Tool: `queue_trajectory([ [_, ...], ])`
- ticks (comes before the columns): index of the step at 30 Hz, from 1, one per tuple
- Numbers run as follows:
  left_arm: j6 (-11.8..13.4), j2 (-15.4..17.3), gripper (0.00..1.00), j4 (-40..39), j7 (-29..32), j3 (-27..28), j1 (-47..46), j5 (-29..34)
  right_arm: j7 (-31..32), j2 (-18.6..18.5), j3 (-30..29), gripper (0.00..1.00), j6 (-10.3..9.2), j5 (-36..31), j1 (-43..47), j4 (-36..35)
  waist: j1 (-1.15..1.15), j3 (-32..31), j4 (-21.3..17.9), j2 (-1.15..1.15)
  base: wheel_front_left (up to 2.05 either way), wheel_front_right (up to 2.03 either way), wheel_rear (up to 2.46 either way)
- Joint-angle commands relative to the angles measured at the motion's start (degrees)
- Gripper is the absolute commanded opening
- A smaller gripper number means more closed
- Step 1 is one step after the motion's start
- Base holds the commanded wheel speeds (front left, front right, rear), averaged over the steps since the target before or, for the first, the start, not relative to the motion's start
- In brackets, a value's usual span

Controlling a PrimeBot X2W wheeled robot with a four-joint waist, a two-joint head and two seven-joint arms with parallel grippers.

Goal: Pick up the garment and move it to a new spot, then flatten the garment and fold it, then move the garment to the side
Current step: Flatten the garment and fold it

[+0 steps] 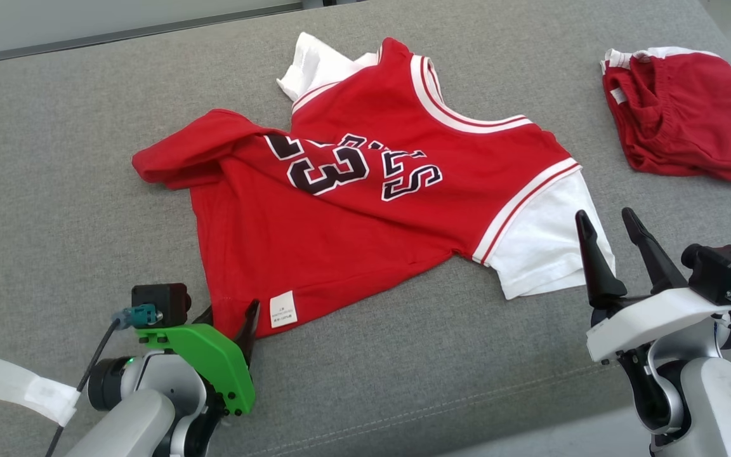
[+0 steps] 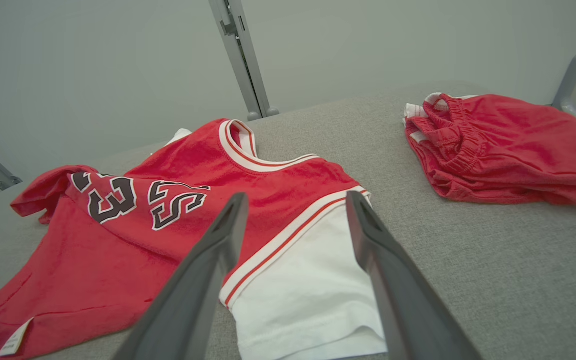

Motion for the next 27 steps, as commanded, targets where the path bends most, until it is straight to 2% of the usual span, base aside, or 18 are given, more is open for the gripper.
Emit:
queue_trajectory([
  [1, 0.4, 0.6, 0.84, -0.6, 0.2, -0.2, 0.8, 0.6, -0.3, 0.1, -0.2, 1.00, -0.03, -0.3, 0.1, 0.0, 0.00, 0.0, 0.0, 0.00, 0.00, 0.00, 0.00],
  [10, 2.0, 1.2, 0.78, -4.7, 0.6, -0.8, 0.4, 1.9, -0.5, 0.2, -0.2, 1.00, -0.03, -0.1, 0.0, 0.1, 0.00, 0.4, 0.1, 0.00, 0.00, 0.00, 0.00],
  [13, 2.6, 1.4, 0.66, -4.9, 0.3, -0.8, -0.2, 2.6, -0.5, 0.2, 0.1, 1.00, -0.03, -0.1, -0.4, 0.2, 0.00, 0.5, -0.1, 0.00, 0.00, 0.00, 0.00],
  [15, 2.7, 0.7, 0.52, -4.3, 0.3, -0.7, -0.5, 2.1, -0.5, 0.2, 0.2, 1.00, -0.03, 0.0, -0.6, 0.3, 0.00, 0.6, -0.3, 0.00, 0.00, 0.00, 0.00],
  [20, 1.8, -0.8, 0.39, -0.3, 0.2, 0.0, -1.7, 0.6, -0.6, 0.0, 0.5, 1.00, -0.03, 0.1, -1.1, 0.7, 0.00, 0.7, -0.8, 0.00, 0.00, 0.00, 0.00],
  [21, 1.7, -1.2, 0.39, 0.5, -0.2, 0.2, -2.0, 0.5, -0.7, 0.0, 0.5, 1.00, -0.03, 0.1, -1.1, 0.8, 0.00, 0.7, -0.9, 0.00, 0.00, 0.00, 0.00],
  [23, 1.3, -1.8, 0.24, 2.1, -1.5, 0.9, -2.6, 0.3, -0.8, -0.1, 0.5, 1.00, -0.03, 0.2, -1.1, 0.9, 0.00, 0.7, -1.1, 0.00, 0.00, 0.00, 0.00],
  [24, 1.1, -2.1, 0.22, 2.7, -2.1, 1.2, -2.8, 0.3, -0.8, -0.2, 0.4, 1.00, -0.03, 0.2, -1.1, 0.9, 0.00, 0.6, -1.1, 0.00, 0.00, 0.00, 0.00],
  [25, 0.8, -2.3, 0.07, 3.3, -2.6, 1.3, -2.8, 0.2, -0.8, -0.1, 0.4, 1.00, -0.03, 0.2, -1.1, 0.9, 0.00, 0.6, -1.1, 0.00, 0.00, 0.00, 0.00],
  [26, 0.3, -2.6, 0.00, 3.6, -3.0, 1.4, -2.8, 0.0, -0.9, -0.2, 0.3, 1.00, -0.03, 0.2, -1.0, 0.9, 0.00, 0.6, -1.1, 0.00, 0.00, 0.00, 0.00],
  [27, -0.1, -2.7, 0.00, 3.7, -3.4, 1.6, -2.8, -0.3, -0.9, -0.2, 0.1, 1.00, -0.03, 0.2, -0.8, 0.9, 0.00, 0.5, -1.0, 0.00, 0.00, 0.00, 0.00],
])
